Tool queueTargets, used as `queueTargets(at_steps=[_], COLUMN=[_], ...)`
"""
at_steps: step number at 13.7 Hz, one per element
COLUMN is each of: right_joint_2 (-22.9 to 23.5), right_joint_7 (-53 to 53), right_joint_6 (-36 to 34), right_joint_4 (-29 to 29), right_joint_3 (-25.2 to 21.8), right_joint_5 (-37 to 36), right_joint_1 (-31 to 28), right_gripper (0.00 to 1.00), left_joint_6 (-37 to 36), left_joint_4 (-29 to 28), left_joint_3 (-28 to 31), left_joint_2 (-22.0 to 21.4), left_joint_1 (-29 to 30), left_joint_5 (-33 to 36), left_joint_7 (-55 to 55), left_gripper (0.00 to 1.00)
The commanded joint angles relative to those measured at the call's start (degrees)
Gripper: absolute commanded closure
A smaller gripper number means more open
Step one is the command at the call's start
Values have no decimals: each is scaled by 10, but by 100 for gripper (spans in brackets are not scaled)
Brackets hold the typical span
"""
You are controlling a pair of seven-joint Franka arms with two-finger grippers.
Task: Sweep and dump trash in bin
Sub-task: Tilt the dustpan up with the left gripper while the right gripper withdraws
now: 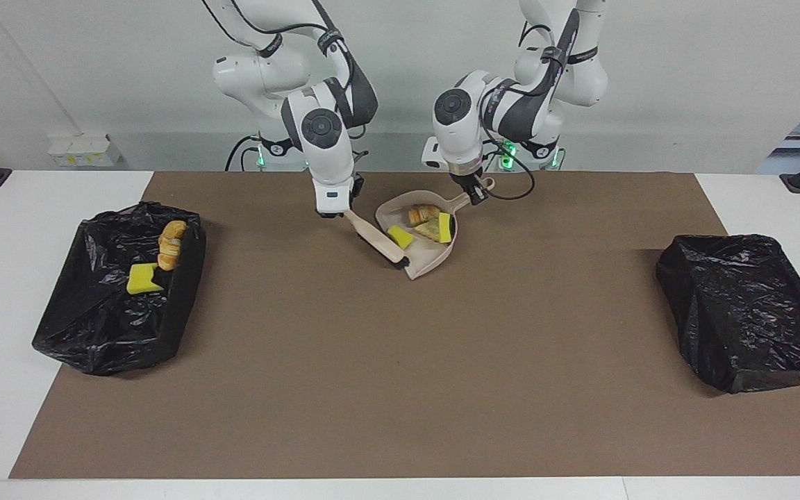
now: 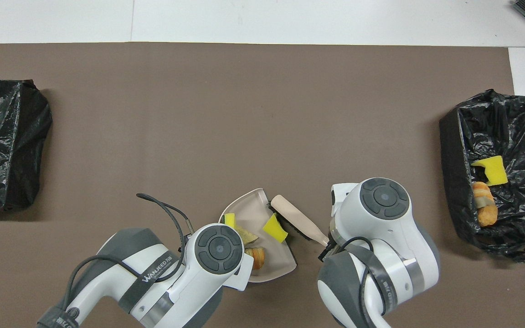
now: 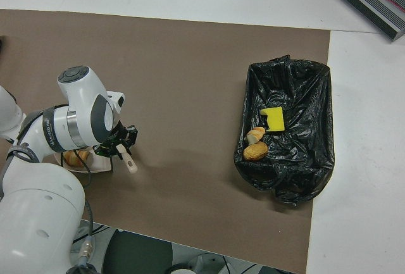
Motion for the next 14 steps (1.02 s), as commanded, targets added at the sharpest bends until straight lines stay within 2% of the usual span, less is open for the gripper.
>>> queueTargets(at_steps=[1,4,5,8,10,14], right_joint_2=[-16,-34,-40,-52,-68,-96], right_joint_7=[-16,33,52,161,165,178], right_joint_6=[-22,-45,-49,-52,-58,-132], right_joint_4=[1,-2,-5,-4,0,36], right_joint_3=[4,6,6,7,6,4], right_joint_5=[10,11,13,21,51,60], right_joint_1=[-18,1,19,79,80,72], right_gripper=[100,100,100,100,100,100], left_joint_6=[13,41,71,81,90,124], left_joint_4=[-14,-25,-33,-40,-40,-39], left_joint_3=[-3,-3,-3,-3,-3,-3], left_joint_2=[-12,-14,-16,-17,-15,-6], left_joint_1=[21,21,21,23,26,55], left_joint_5=[-1,-1,-1,-1,-1,-30], left_joint_7=[45,68,73,72,65,63], left_gripper=[100,100,100,100,100,100])
